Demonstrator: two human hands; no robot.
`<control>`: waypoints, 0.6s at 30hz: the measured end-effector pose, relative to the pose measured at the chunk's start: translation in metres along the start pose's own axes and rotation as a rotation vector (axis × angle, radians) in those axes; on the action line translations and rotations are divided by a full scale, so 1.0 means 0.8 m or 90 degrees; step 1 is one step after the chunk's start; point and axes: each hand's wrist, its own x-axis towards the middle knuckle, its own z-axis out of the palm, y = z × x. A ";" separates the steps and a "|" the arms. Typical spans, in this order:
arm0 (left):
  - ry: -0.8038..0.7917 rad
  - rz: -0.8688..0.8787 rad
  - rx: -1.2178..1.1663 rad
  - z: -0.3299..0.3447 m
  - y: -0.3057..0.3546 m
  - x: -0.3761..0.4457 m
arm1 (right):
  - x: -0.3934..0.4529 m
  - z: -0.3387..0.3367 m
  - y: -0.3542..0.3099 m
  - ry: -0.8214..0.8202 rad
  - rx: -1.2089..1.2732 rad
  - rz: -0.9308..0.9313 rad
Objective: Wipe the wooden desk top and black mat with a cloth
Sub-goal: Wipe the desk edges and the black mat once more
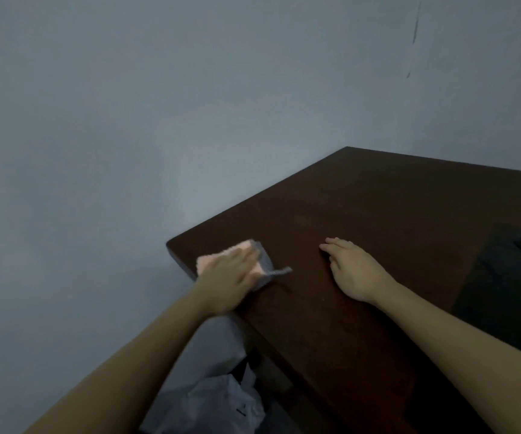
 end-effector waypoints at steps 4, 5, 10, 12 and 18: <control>-0.032 0.078 -0.041 0.006 0.073 -0.028 | -0.016 -0.012 0.002 0.120 0.098 0.016; -0.040 0.083 -0.046 0.002 0.071 -0.025 | -0.022 -0.018 0.007 0.134 0.095 0.016; -0.050 -0.068 -0.013 -0.001 0.010 0.047 | -0.065 -0.072 0.060 0.135 0.054 0.039; -0.034 -0.136 0.004 0.000 0.014 0.072 | -0.090 -0.092 0.093 0.142 0.040 0.064; -0.055 -0.077 -0.021 -0.001 0.100 0.056 | -0.142 -0.107 0.152 0.127 0.032 0.135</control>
